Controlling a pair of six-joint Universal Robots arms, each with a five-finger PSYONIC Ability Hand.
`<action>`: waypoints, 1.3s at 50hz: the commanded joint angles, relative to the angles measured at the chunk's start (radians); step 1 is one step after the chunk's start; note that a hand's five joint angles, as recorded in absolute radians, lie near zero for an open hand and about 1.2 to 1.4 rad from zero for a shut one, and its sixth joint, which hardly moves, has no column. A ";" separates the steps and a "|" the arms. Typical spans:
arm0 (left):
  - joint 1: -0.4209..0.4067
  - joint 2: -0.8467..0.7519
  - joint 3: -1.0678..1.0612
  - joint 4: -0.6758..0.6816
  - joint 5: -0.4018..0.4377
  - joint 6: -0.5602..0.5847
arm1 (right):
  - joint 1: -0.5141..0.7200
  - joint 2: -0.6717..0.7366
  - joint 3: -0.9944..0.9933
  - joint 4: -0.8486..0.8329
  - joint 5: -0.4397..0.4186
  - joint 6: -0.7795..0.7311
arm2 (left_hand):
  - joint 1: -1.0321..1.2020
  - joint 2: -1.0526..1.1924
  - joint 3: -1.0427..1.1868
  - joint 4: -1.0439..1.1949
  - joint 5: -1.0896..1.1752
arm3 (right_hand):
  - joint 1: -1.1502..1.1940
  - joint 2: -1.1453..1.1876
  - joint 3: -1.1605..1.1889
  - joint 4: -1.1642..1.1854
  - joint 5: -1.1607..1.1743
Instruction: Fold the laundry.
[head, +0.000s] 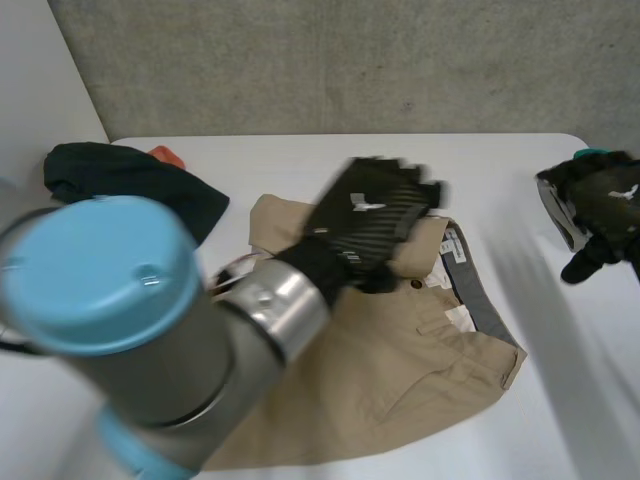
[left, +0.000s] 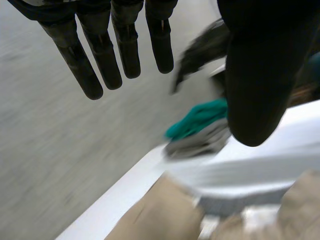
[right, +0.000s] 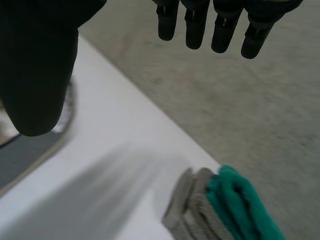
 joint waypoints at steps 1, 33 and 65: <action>0.044 0.182 -0.280 -0.143 -0.268 0.002 | 0.004 -0.034 0.025 0.280 -0.131 -0.204 | 0.160 0.162 0.159 0.176 0.183 | -0.046 -0.031 -0.030 -0.029 -0.040; 0.337 0.181 -0.721 -0.051 -0.126 0.005 | 0.184 0.259 0.195 -0.116 -0.143 -0.308 | 0.107 0.110 0.107 0.124 0.130 | 1.168 1.184 1.185 1.186 1.175; 0.348 0.739 -0.402 -0.002 -0.140 0.083 | 0.174 -0.221 -0.229 0.334 -0.013 -0.107 | 0.929 0.932 0.929 0.946 0.952 | 1.168 1.184 1.185 1.186 1.175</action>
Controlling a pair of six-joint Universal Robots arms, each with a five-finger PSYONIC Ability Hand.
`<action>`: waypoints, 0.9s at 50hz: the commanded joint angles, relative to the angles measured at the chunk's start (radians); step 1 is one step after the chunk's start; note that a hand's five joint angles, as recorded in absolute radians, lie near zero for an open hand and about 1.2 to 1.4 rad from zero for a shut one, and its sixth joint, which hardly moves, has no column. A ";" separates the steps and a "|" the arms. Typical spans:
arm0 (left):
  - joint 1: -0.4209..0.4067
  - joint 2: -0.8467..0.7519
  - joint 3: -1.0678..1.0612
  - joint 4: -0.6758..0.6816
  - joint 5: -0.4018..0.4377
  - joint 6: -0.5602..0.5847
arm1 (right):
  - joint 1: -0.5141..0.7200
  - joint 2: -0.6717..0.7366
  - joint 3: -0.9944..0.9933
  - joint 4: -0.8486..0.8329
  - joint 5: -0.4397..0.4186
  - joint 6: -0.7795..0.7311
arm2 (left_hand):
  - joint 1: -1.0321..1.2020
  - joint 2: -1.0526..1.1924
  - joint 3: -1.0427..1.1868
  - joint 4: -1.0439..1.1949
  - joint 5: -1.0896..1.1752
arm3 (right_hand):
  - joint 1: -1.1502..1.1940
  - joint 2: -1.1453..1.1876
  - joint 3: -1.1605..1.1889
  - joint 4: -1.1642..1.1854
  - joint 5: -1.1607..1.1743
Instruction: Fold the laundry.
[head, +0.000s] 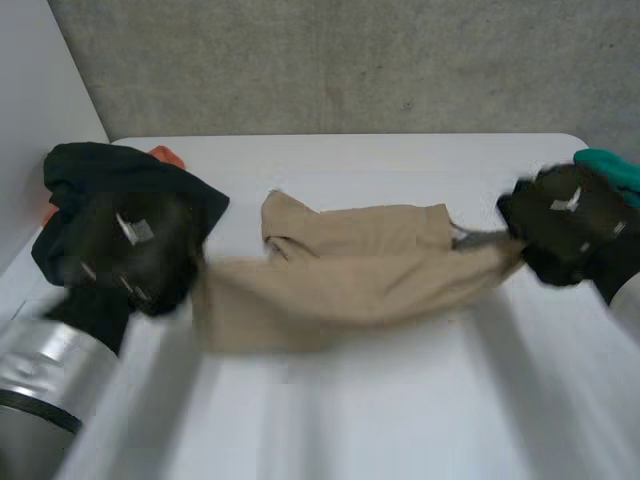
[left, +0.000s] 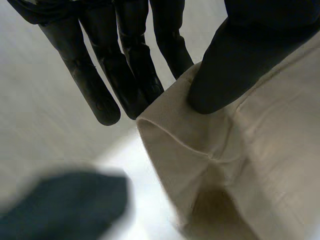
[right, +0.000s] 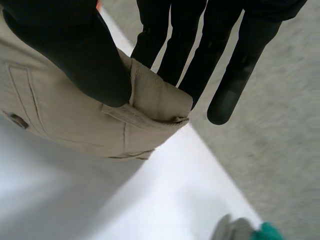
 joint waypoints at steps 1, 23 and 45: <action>0.004 0.208 0.212 -0.026 0.007 -0.057 | -0.007 -0.104 -0.300 0.227 -0.003 0.031 | 0.263 0.202 0.210 0.201 0.227 | 0.280 0.225 0.218 0.201 0.235; 0.044 -0.595 0.908 -0.108 0.043 -0.058 | 0.053 0.481 -0.839 0.369 0.141 0.151 | 0.263 0.202 0.210 0.201 0.227 | 0.280 0.225 0.218 0.201 0.235; 0.053 -0.688 1.128 0.359 -0.004 -0.267 | 0.127 0.546 -0.981 -0.305 0.270 0.407 | 0.263 0.202 0.210 0.201 0.227 | 0.280 0.225 0.218 0.201 0.235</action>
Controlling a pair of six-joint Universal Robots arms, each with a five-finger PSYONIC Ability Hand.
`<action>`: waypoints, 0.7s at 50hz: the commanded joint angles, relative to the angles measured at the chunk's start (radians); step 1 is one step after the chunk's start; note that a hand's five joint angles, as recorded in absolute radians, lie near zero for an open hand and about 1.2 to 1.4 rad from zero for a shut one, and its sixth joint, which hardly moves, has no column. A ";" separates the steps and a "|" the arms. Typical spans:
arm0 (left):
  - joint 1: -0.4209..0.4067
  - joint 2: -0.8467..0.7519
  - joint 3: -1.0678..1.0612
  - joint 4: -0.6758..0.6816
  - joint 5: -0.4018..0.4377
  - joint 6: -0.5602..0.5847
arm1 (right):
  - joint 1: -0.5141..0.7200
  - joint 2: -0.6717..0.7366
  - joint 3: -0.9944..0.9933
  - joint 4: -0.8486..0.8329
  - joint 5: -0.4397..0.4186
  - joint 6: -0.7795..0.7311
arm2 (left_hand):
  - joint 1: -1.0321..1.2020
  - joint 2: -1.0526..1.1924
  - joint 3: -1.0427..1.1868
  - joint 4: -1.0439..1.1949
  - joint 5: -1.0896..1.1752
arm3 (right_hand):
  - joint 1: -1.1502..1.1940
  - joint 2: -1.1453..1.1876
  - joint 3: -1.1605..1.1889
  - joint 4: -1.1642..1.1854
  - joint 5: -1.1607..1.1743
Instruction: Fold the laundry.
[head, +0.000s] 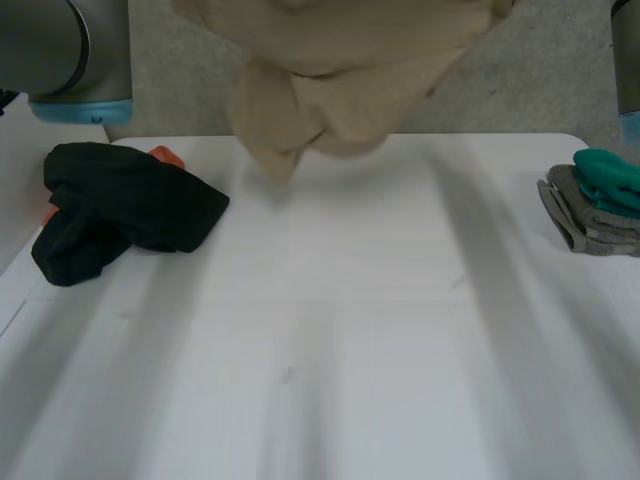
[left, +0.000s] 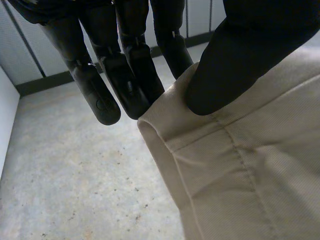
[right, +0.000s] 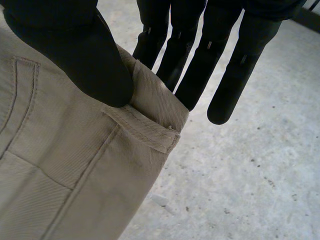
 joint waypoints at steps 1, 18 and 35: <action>0.009 0.008 -0.171 -0.083 -0.007 -0.012 | -0.006 -0.009 0.066 0.155 0.001 -0.012 | 0.261 0.197 0.203 0.196 0.219 | 0.280 0.215 0.207 0.199 0.235; 0.040 0.037 -0.848 -0.245 0.198 0.075 | -0.004 0.168 0.485 0.511 -0.021 -0.347 | 0.261 0.197 0.203 0.196 0.219 | 0.280 0.215 0.207 0.199 0.235; -0.017 0.618 -1.255 -1.218 0.209 0.621 | -0.061 -0.404 1.027 0.988 -0.030 -0.854 | 0.261 0.197 0.203 0.196 0.219 | 0.280 0.215 0.207 0.199 0.235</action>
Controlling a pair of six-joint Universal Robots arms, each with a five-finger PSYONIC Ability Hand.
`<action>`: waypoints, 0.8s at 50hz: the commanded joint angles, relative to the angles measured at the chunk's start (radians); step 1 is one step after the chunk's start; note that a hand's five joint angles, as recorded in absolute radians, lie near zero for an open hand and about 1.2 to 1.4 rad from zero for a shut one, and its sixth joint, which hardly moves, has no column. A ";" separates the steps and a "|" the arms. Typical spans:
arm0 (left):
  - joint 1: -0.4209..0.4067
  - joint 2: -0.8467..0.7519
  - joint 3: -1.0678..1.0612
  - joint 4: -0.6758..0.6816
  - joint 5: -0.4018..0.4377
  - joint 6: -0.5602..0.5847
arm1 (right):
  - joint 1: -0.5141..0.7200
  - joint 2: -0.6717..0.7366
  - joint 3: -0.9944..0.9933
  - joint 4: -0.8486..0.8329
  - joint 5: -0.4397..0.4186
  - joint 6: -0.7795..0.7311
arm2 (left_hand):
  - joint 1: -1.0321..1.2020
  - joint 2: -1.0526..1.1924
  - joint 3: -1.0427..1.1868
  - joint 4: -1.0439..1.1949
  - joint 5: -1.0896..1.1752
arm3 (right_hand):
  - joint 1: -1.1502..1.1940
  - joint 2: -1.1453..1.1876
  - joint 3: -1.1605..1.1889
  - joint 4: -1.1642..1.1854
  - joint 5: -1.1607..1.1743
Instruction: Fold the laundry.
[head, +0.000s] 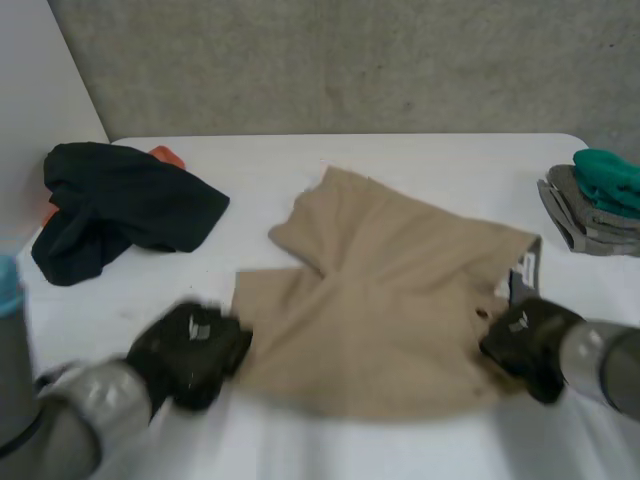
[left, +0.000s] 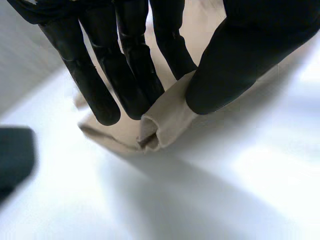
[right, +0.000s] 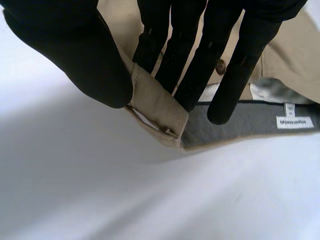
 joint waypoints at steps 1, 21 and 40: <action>-0.038 0.192 -0.096 -0.409 0.012 0.222 | -0.046 -0.261 0.205 0.083 -0.003 -0.176 | 0.259 0.196 0.201 0.196 0.219 | 0.280 0.215 0.207 0.199 0.235; -0.109 -0.539 0.732 0.376 -0.098 0.092 | -0.126 -0.019 -0.034 -0.406 -0.031 0.235 | 0.259 0.196 0.201 0.196 0.219 | 0.280 0.215 0.207 0.199 0.235; -0.168 -1.087 1.365 0.505 -0.100 0.035 | -0.057 0.395 -0.322 -0.868 0.156 0.270 | -0.963 -1.026 -1.021 -1.026 -1.002 | -0.942 -1.007 -1.015 -1.022 -0.987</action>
